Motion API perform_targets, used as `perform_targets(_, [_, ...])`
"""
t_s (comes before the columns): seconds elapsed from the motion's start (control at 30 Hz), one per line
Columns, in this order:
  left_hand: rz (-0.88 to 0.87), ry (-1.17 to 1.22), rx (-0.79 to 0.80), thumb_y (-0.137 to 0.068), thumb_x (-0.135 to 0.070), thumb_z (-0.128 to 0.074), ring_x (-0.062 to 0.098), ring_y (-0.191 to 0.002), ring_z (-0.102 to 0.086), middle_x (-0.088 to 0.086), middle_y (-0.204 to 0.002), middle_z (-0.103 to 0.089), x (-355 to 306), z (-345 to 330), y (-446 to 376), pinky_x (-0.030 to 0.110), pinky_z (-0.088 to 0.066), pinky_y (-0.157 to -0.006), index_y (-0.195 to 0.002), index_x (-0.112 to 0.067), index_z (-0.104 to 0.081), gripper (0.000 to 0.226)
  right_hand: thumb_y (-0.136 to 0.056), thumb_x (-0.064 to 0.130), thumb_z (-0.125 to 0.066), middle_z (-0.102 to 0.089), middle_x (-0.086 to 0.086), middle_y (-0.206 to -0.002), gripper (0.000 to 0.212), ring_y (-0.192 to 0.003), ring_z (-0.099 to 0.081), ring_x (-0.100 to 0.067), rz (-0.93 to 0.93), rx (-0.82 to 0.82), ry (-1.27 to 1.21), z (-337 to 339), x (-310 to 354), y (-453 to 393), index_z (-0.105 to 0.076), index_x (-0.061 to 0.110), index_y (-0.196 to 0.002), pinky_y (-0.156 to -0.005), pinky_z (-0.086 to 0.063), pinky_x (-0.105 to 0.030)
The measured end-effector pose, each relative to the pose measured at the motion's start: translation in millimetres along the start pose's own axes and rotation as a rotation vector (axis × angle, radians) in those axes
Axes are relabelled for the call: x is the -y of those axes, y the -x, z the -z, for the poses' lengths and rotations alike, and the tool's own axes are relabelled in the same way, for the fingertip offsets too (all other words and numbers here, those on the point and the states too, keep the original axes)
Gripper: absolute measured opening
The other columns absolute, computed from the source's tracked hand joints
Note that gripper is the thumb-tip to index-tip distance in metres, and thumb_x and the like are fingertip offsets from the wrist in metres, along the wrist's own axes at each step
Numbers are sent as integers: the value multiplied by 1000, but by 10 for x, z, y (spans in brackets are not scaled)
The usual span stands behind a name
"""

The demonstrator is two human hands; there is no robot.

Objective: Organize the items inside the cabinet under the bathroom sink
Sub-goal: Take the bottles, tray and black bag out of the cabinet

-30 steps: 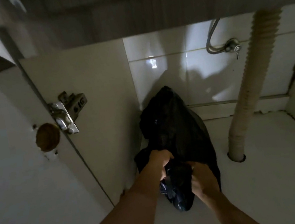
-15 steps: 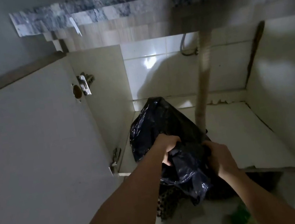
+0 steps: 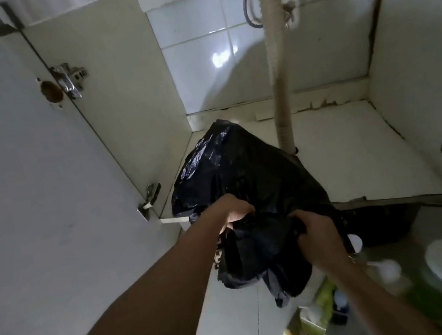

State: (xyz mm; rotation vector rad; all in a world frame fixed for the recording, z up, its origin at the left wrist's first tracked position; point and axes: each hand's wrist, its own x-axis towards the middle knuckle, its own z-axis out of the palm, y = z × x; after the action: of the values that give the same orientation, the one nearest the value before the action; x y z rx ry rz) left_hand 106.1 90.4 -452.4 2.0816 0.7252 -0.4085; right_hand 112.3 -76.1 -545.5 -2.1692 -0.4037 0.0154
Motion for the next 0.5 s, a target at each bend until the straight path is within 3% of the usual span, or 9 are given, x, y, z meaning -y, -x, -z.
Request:
perform_targets(0.07, [28, 9, -102, -84, -15, -64, 30, -88, -59, 14, -91, -57, 82, -60, 28, 29, -43, -68, -88, -6, -58, 12, -79, -7, -51, -70, -10, -92, 29, -82, -61, -22, 33, -20, -40, -59, -37, 28, -68, 8, -97, -70, -39, -23])
perform_targets(0.17, [62, 16, -263, -81, -13, -63, 25, -81, -57, 15, -91, -59, 267, -145, 135, 30, -43, -69, -96, -1, -59, 20, -76, -5, -51, -71, -8, -90, 35, -86, -64, -27, 41, 18, -96, -175, -57, 156, -67, 15, -99, -71, -42, -23])
perform_targets(0.27, [102, 33, -401, -79, -14, -64, 32, -97, -61, 19, -105, -62, 533, -193, 282, 35, -52, -78, -106, 2, -60, 32, -77, -4, -55, -70, -6, -89, 30, -85, -64, -25, 96, 59, -187, -324, -47, 325, -66, 14, -98, -70, -42, -22])
perform_targets(0.4, [215, 9, -505, -75, -16, -63, 35, -95, -63, 22, -104, -64, 923, -238, 596, 31, -48, -65, -108, 3, -60, 38, -75, -6, -55, -69, -10, -88, 28, -83, -64, -27, 121, 203, -276, -565, 1, 618, -65, 9, -97, -74, -51, -34])
perform_targets(0.5, [267, -32, -547, -78, -13, -60, 31, -91, -61, 18, -100, -61, 1235, -197, 777, 27, -45, -59, -110, 3, -58, 37, -77, -4, -48, -69, -9, -94, 35, -82, -59, -22, 65, 407, -289, -709, 64, 838, -63, 12, -105, -70, -45, -26])
